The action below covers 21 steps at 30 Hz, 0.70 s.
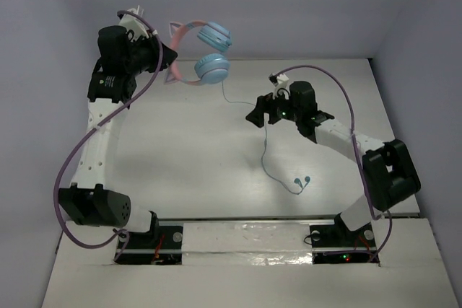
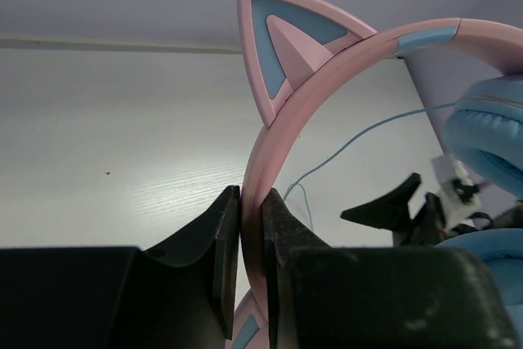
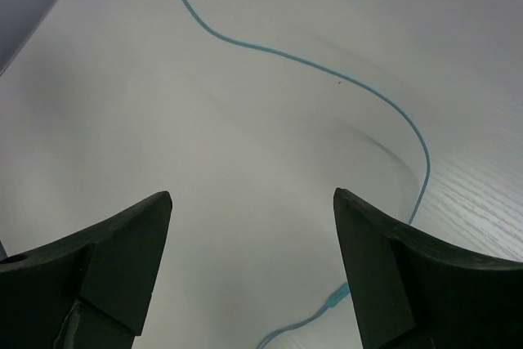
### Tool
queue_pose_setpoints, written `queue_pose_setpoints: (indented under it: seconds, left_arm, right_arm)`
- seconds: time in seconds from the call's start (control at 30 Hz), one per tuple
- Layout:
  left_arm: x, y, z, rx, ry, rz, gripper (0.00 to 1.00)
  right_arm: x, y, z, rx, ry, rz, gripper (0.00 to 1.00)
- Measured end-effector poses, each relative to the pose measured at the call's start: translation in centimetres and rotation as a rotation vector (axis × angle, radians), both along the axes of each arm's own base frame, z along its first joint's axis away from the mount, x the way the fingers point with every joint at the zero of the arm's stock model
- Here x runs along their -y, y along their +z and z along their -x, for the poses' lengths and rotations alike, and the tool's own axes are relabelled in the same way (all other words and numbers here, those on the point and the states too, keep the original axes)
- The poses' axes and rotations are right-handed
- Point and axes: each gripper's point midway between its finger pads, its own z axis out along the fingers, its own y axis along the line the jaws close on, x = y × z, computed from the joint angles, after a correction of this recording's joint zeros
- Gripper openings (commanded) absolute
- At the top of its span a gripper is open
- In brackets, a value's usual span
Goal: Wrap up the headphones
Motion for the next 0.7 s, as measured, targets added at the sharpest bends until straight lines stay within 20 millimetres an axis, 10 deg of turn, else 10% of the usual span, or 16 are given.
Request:
queue_pose_setpoints:
  seconds: [0.7]
  left_arm:
    - [1.8, 8.4, 3.6, 0.16, -0.104, 0.1, 0.0]
  right_arm:
    - [0.8, -4.5, -3.7, -0.069, -0.069, 0.049, 0.76]
